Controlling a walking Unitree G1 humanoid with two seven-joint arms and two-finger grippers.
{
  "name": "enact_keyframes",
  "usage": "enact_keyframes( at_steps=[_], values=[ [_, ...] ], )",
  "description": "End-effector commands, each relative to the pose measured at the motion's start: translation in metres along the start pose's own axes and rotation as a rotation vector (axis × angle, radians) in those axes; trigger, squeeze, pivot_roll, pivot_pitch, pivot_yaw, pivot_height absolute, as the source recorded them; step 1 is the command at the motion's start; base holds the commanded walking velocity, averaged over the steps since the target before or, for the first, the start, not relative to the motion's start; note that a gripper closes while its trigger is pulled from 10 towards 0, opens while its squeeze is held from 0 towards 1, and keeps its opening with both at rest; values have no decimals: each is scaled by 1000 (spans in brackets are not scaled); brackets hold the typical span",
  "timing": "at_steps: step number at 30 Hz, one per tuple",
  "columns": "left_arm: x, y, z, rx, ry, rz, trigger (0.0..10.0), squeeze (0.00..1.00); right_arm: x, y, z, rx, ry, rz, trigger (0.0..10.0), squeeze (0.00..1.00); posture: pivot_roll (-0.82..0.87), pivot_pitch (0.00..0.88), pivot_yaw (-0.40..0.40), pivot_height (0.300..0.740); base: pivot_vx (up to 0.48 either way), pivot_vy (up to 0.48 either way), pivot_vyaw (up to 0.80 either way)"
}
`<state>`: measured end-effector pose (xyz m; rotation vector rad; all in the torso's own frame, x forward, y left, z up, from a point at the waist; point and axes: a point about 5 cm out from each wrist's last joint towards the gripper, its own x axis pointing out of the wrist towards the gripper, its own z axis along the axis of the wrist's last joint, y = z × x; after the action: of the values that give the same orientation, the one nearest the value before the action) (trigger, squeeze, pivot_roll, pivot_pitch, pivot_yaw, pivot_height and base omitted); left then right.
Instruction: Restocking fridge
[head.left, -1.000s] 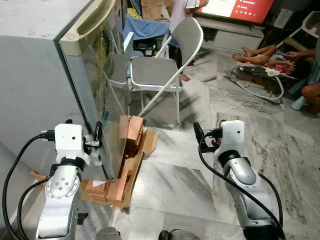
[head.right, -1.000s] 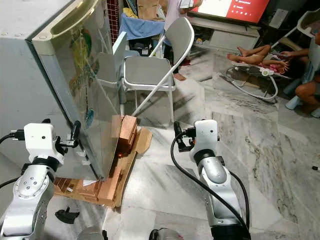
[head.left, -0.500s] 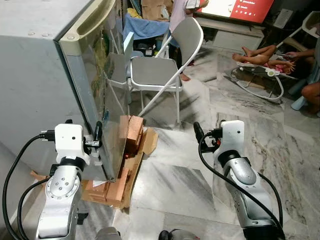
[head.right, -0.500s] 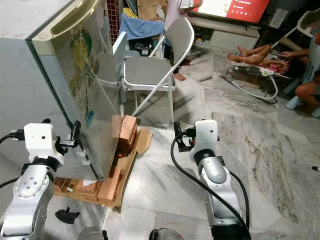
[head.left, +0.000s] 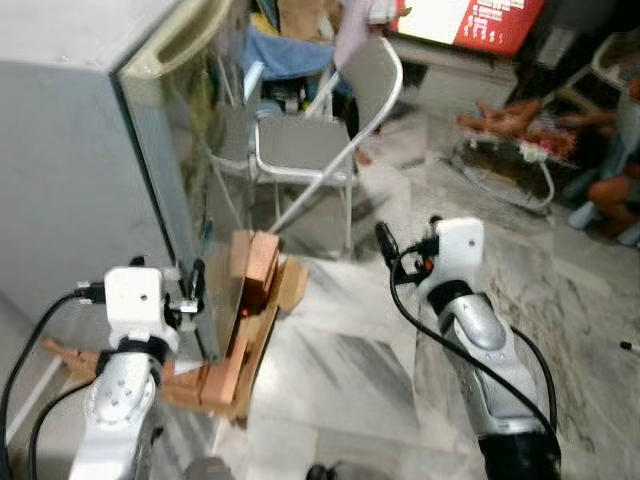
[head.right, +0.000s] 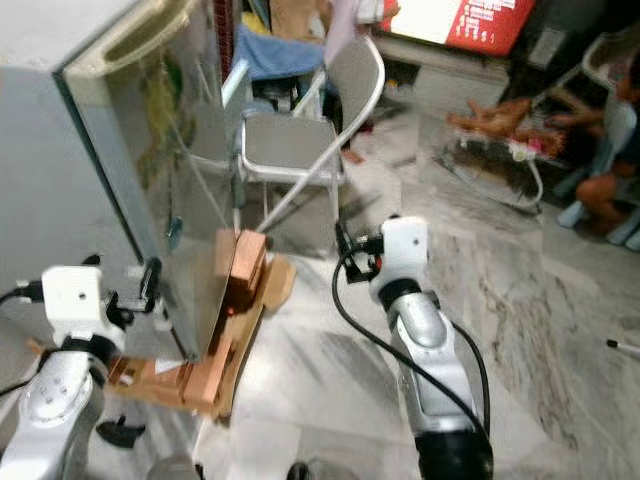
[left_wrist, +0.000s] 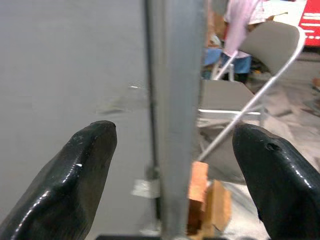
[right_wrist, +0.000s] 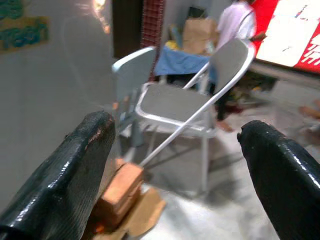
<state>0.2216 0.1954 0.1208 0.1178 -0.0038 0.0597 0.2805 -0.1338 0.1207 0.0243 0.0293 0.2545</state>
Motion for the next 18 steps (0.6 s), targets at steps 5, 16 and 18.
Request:
enact_keyframes(
  at_steps=[5, 16, 18],
  values=[
    [-7, -2, 1, -19, -1, -3, 10000, 0, -8, -9, -4, -28, 18, -48, 10000, 0, 130, 38, -149, 740, 0, 0, 0],
    [34, -3, 20, -8, -87, -51, 10000, 0, -3, -3, 0, 17, 17, -30, 10000, 0, 106, 63, -135, 740, 0, 0, -436],
    [49, 0, 25, -3, -105, -46, 10000, 0, -1, 0, 4, 13, 0, -28, 10000, 0, 97, 71, -125, 740, 0, 0, -800]
  ],
)
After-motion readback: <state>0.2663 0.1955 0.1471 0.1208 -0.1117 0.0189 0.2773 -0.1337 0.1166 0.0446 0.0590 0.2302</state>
